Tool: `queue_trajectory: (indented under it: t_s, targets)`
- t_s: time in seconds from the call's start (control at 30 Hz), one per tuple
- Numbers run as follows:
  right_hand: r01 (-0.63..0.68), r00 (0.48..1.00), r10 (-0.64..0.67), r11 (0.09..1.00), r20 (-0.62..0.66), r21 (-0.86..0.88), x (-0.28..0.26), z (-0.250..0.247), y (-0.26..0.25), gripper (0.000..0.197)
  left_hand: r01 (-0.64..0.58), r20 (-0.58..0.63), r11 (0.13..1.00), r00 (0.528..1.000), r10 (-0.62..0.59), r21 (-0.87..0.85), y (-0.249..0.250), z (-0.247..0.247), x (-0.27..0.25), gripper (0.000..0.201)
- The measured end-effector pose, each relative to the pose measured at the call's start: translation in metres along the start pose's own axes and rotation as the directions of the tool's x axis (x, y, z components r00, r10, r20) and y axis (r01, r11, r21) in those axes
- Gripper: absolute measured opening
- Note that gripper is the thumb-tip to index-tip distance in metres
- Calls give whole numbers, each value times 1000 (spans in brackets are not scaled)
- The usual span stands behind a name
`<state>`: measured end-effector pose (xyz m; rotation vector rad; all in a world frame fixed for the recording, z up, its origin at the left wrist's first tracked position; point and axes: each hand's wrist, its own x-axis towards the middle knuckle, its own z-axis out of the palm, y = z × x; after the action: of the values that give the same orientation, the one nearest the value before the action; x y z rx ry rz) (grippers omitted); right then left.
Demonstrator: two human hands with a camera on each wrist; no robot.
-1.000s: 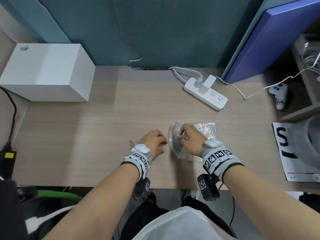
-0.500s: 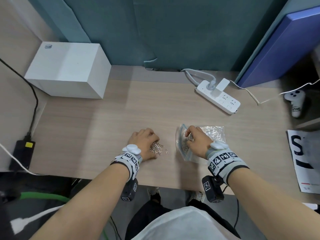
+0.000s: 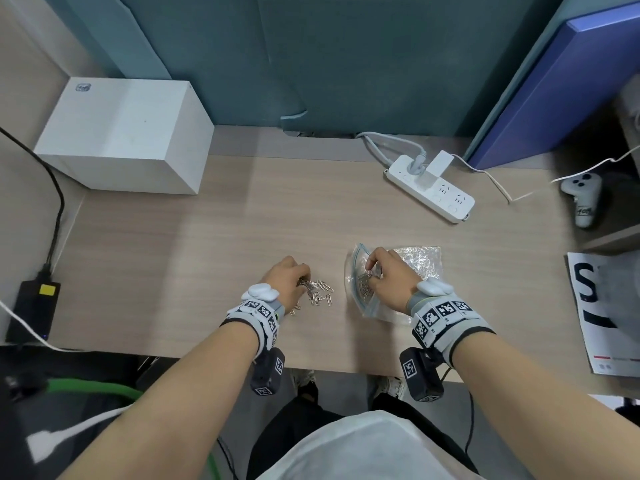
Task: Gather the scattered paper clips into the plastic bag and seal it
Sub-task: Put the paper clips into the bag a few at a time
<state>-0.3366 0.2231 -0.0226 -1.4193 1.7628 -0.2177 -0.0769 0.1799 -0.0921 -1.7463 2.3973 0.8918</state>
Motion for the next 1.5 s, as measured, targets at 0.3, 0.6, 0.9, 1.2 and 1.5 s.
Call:
queue_trajectory:
  t_s: [0.3, 0.6, 0.9, 1.2, 1.5]
  targets:
    - [3, 1000, -3, 1000, 4, 7, -2, -5, -3, 18, 86, -44, 984, 995, -94, -159, 19, -9, 11, 13]
    - [-3, 1000, 3, 1000, -16, 19, 0, -9, -2, 20, 116, 206, 792, 978, 13, -600, 98, -1, 23, 28]
    - [-17, 1000, 17, 1000, -23, -15, -3, -10, 1, 23, -93, 95, 996, 991, 93, -6, 46, -5, 18, 46]
    - [-4, 1000, 4, 1000, -17, -17, -2, -10, -2, 21, -186, 25, 974, 983, 184, 128, 26, -4, 3, 11]
    - [3, 1000, -4, 999, -13, -37, -1, -7, -3, 20, -192, -53, 965, 978, 204, 178, 37, 12, -2, 21]
